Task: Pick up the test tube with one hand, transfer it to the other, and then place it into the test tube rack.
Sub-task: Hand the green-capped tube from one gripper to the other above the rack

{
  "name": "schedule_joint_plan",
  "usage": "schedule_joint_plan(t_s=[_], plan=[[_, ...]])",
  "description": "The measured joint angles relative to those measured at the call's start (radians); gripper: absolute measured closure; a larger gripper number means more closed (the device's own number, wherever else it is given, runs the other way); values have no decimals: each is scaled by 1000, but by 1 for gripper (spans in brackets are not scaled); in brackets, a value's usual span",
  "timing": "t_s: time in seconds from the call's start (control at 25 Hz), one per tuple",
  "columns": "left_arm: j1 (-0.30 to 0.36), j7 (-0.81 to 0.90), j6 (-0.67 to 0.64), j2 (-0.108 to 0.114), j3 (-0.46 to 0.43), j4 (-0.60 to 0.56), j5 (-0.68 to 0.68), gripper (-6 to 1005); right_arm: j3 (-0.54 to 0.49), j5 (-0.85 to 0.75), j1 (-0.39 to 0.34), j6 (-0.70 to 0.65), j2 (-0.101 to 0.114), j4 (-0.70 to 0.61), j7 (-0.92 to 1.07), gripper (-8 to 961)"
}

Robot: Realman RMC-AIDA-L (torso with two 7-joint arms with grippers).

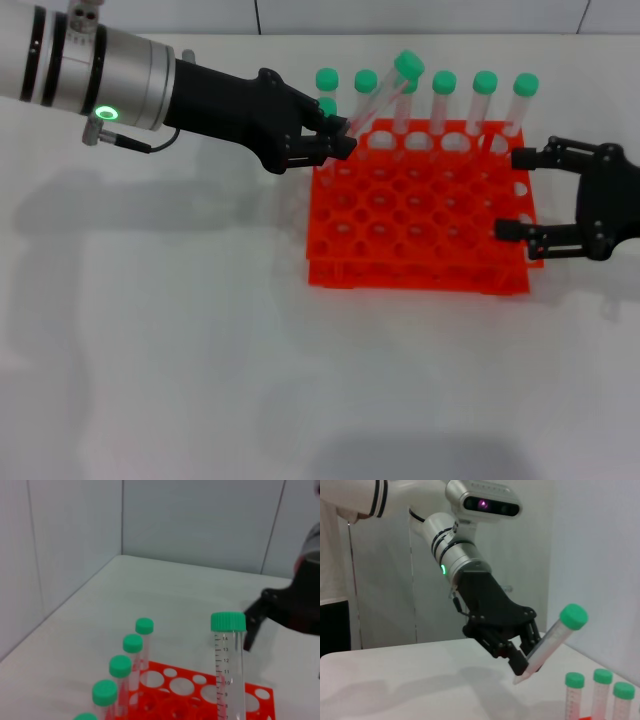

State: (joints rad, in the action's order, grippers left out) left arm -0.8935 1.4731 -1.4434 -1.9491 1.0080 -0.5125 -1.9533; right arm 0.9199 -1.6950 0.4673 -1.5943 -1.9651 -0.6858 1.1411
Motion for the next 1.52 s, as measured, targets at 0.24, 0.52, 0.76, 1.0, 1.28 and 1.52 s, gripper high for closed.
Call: schedule_joint_plan(t_s=[0.24, 0.52, 0.76, 1.0, 1.28, 1.52], plan=[[4, -31, -1, -10, -5, -9, 5, 777, -54, 22, 24, -50, 28, -4, 27, 80], [4, -82, -3, -24, -9, -13, 35, 773, -152, 130, 63, -65, 32, 49, 122, 81], [4, -94, -10, -28, -9, -18, 36, 769, -154, 270, 88, -90, 7, 177, 118, 81], [13, -97, -12, -40, -9, -50, 37, 766, -150, 311, 107, -83, -50, 279, 24, 80], [16, -99, -15, -50, -9, -66, 37, 762, -145, 322, 173, -75, -56, 450, -117, 81], [16, -99, -16, -53, -9, -66, 37, 759, -144, 323, 196, -57, -60, 498, -172, 82]])
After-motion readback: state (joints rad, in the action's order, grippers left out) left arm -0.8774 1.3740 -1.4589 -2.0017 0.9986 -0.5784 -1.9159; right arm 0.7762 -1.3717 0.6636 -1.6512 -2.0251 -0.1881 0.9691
